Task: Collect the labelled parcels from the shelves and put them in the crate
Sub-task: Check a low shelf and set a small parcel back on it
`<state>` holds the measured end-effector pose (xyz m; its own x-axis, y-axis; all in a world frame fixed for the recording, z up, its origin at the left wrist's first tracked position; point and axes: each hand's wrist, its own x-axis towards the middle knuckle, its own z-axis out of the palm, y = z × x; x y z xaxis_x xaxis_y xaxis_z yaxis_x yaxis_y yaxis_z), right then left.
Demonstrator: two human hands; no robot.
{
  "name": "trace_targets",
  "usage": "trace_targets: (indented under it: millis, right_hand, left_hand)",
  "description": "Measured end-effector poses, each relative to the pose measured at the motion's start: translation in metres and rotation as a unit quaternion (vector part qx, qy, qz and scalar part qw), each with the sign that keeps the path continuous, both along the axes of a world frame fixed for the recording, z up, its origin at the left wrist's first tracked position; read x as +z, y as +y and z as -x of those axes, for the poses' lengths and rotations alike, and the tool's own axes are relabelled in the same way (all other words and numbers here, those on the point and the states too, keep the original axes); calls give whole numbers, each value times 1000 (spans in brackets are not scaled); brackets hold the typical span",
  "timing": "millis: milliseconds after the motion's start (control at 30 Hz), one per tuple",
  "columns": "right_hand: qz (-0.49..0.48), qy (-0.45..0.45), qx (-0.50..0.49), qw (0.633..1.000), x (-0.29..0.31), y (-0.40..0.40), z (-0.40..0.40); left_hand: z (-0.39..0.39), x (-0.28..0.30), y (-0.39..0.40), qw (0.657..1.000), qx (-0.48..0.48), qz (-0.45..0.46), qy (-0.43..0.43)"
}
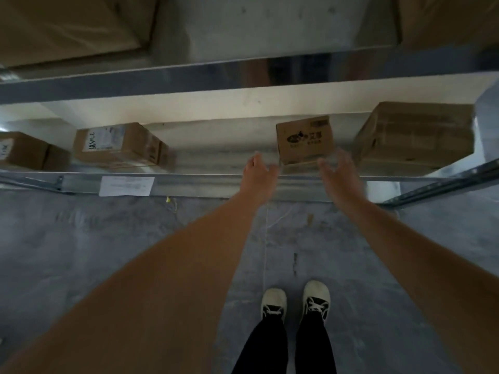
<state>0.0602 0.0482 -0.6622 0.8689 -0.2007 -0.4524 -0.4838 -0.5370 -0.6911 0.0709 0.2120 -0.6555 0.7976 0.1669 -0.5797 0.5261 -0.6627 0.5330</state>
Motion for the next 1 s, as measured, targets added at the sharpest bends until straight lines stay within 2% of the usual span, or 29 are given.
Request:
trace_targets:
  millis: [200, 400, 467, 533, 667, 800, 1000]
  right_hand:
    - [-53, 0, -59, 997, -40, -2, -42]
    - [-114, 35, -94, 988, -56, -7, -60]
    - [-138, 29, -97, 985, -55, -5, -60]
    - [-145, 12, -116, 983, -53, -4, -59]
    - [-212, 26, -207, 955, -42, -7, -49]
    - [-308, 54, -224, 923, -34, -12, -40]
    - [-268, 22, -176, 947, -26, -11, -35]
  left_hand:
    - [-33, -32, 0, 993, 98, 60, 37]
    - [-41, -40, -15, 963, 167, 191, 91]
    - [-42, -41, -22, 953, 193, 223, 70]
    - [-41, -43, -25, 944, 235, 233, 7]
    - [-40, -35, -20, 909, 308, 267, -84]
    - [-47, -22, -14, 895, 325, 299, -66]
    - [-46, -17, -14, 918, 297, 253, -70]
